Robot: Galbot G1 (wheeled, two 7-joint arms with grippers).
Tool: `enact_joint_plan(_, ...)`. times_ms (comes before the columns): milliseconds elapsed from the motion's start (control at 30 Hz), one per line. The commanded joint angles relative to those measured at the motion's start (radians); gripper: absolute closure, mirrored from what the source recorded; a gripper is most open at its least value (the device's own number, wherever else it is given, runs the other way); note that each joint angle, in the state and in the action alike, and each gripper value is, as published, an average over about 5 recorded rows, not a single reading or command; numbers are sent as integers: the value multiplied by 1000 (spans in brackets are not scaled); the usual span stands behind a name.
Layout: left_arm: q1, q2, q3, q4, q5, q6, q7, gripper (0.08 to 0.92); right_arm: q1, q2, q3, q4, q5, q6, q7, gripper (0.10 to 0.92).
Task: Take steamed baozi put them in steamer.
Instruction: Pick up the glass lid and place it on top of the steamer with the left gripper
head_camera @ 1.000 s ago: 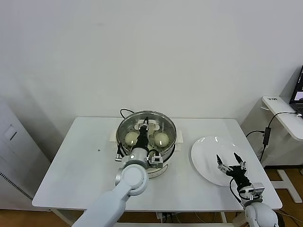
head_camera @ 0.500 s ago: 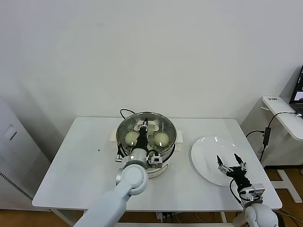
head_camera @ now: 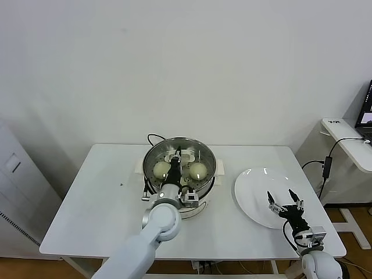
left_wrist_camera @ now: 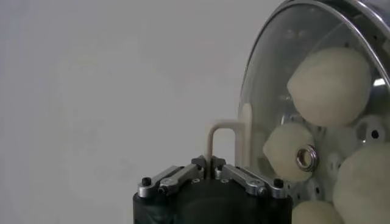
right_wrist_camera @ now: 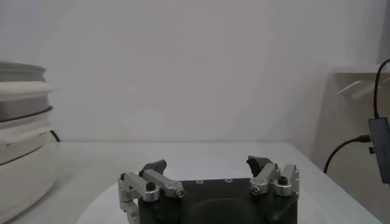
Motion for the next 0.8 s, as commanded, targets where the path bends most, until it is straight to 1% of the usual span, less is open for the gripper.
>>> enact_joint_plan(33, 23, 13, -10, -27, -85, 1, -24, 870, 0, 1, 0, -1, -2, 2, -1, 203)
enact_joint_plan(67, 29, 16, -14, -46, -98, 0, -19, 856, 0, 1, 0, -1, -2, 2, -1, 203)
enact_joint_plan(133, 44, 27, -26, -101, -138, -7, 1, 800, 0, 2, 0, -1, -3, 3, -2, 203)
enact_joint_plan(300, 102, 76, -69, -327, -303, -80, 93, 662, 0, 5, 0, -2, -5, 5, -5, 203)
enact_joint_plan(400, 145, 124, -114, -450, -467, -142, 164, 576, 1, 5, -1, -1, -4, 5, -6, 203)
enact_joint_plan(500, 173, 171, -175, -538, -725, -181, 197, 489, 3, 4, -2, 2, -1, 3, -11, 203)
enact_joint_plan(567, 184, 196, -233, -591, -970, -192, 184, 428, 3, 1, -2, 8, 6, -3, -16, 203)
enact_joint_plan(633, 189, 217, -302, -618, -1220, -214, 143, 368, 1, 2, -4, 17, 19, -15, -7, 203)
enact_joint_plan(733, 211, 235, -438, -626, -1558, -227, 34, 281, 1, 4, -10, 33, 36, -26, 26, 203)
enact_joint_plan(800, 241, 224, -551, -618, -1758, -201, -59, 234, 4, 0, -15, 46, 46, -14, 50, 203)
